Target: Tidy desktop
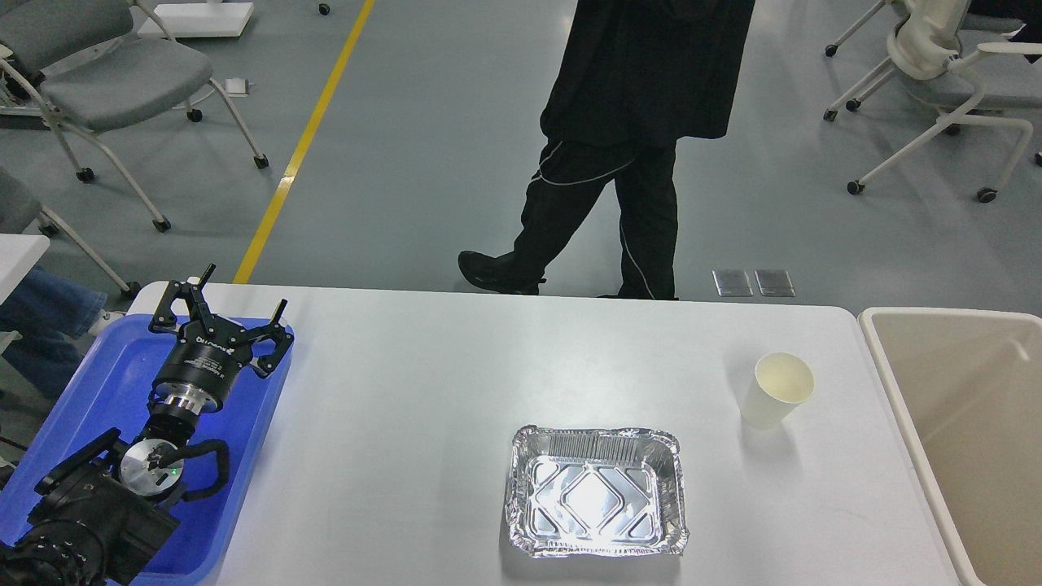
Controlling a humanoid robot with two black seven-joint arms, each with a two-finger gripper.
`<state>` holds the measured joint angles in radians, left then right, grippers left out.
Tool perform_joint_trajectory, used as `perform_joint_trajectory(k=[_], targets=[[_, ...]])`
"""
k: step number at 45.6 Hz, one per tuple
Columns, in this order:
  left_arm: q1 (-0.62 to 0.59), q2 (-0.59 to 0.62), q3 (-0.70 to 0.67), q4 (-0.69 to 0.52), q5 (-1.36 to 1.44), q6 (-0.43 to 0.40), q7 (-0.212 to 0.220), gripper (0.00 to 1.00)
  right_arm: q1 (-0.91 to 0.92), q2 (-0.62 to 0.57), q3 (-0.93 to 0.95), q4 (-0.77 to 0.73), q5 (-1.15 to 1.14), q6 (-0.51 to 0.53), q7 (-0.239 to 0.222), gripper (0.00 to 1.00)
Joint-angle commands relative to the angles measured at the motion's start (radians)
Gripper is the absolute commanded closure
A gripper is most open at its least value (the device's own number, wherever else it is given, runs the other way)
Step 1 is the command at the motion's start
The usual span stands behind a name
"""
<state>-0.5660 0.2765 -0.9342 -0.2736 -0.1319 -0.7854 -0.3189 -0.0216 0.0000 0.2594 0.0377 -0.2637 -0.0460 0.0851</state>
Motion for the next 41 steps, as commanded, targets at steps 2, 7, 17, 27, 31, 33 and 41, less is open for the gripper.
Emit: perform_joint_trajectory(k=[2,7,17,27,31,33,41], targets=[[0.0,0.001,0.0,-0.001,0.0,0.0,0.001,0.0,0.0,0.0,0.0,0.007,0.0,0.001,0.001,0.0],[0.0,0.001,0.0,0.001,0.0,0.0,0.0,0.0,0.0,0.0,0.0,0.01,0.001,0.003,0.001,0.0],[0.0,0.0,0.0,-0.001,0.0,0.0,0.0,0.0,0.0,0.0,0.0,0.001,0.0,0.0,0.001,0.0],[0.0,0.0,0.0,-0.001,0.0,0.0,0.0,0.0,0.005,0.0,0.001,-0.004,0.001,-0.006,0.001,0.0],[0.0,0.0,0.0,-0.001,0.0,0.0,0.0,0.0,0.002,0.0,0.001,-0.006,0.001,-0.008,0.001,0.0],[0.0,0.0,0.0,0.001,0.0,0.0,-0.002,0.0,0.002,0.0,0.003,-0.006,0.001,-0.008,0.001,0.0],[0.0,0.0,0.0,0.001,0.0,0.0,0.0,0.0,-0.001,0.0,0.004,-0.006,0.001,-0.009,-0.001,0.0]])
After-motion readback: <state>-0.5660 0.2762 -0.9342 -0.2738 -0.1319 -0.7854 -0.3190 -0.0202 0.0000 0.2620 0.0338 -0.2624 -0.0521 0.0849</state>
